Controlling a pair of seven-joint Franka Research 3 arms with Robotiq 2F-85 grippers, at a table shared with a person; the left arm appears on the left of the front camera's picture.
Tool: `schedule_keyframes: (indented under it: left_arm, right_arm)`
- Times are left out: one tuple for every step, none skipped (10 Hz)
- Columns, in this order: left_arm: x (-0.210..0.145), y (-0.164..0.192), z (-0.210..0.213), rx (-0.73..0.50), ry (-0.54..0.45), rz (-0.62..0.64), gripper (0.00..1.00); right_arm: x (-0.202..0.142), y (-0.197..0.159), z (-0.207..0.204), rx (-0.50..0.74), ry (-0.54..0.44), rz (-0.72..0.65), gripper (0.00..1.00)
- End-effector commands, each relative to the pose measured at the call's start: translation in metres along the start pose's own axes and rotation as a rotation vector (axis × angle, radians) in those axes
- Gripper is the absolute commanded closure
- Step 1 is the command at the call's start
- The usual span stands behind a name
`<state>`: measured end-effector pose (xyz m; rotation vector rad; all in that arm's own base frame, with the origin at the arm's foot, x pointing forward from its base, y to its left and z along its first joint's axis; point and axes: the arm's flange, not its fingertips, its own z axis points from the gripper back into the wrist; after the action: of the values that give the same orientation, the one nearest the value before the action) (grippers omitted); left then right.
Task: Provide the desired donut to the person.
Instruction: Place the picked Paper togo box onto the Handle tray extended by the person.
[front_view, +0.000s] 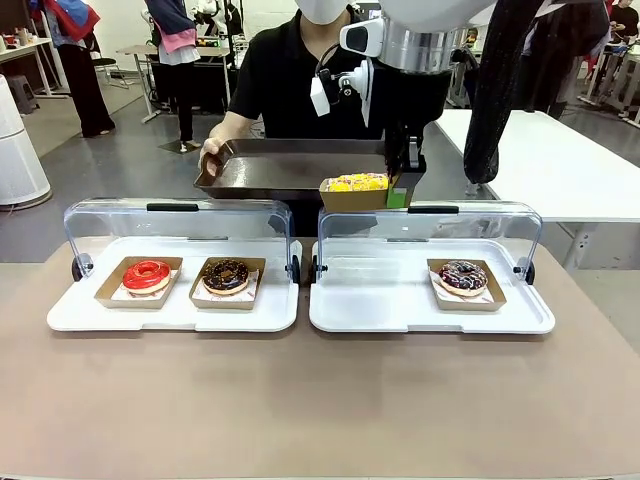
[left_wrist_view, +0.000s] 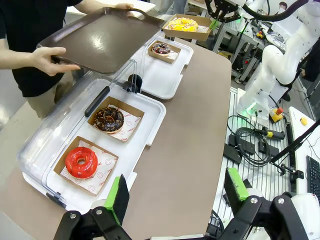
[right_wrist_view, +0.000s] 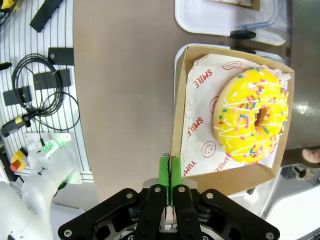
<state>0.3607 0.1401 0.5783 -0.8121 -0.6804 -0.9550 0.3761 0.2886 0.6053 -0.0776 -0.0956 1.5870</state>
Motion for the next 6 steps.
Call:
schedule_keyframes:
  left_arm:
    - [0.0006, -0.0011, 0.0028, -0.005, -0.005, -0.004, 0.00]
    - [0.0006, -0.0011, 0.0028, -0.005, -0.005, -0.004, 0.00]
    - [0.0006, -0.0011, 0.0028, -0.005, -0.005, -0.004, 0.00]
    - [0.0006, -0.0011, 0.0028, -0.005, -0.005, -0.004, 0.00]
    - [0.0006, -0.0011, 0.0028, -0.005, -0.005, -0.004, 0.00]
    - [0.0006, -0.0011, 0.0028, -0.005, -0.005, -0.004, 0.00]
  right_arm:
    - [-0.0007, 0.0044, -0.0024, 0.013, -0.012, -0.012, 1.00]
    - [-0.0007, 0.0044, -0.0024, 0.013, -0.012, -0.012, 1.00]
    - [-0.0007, 0.0044, -0.0024, 0.013, -0.012, -0.012, 1.00]
    - [-0.0007, 0.0044, -0.0024, 0.013, -0.012, -0.012, 1.00]
    - [-0.0007, 0.0044, -0.0024, 0.013, -0.012, -0.012, 1.00]
    - [-0.0007, 0.0044, -0.0024, 0.013, -0.012, -0.012, 1.00]
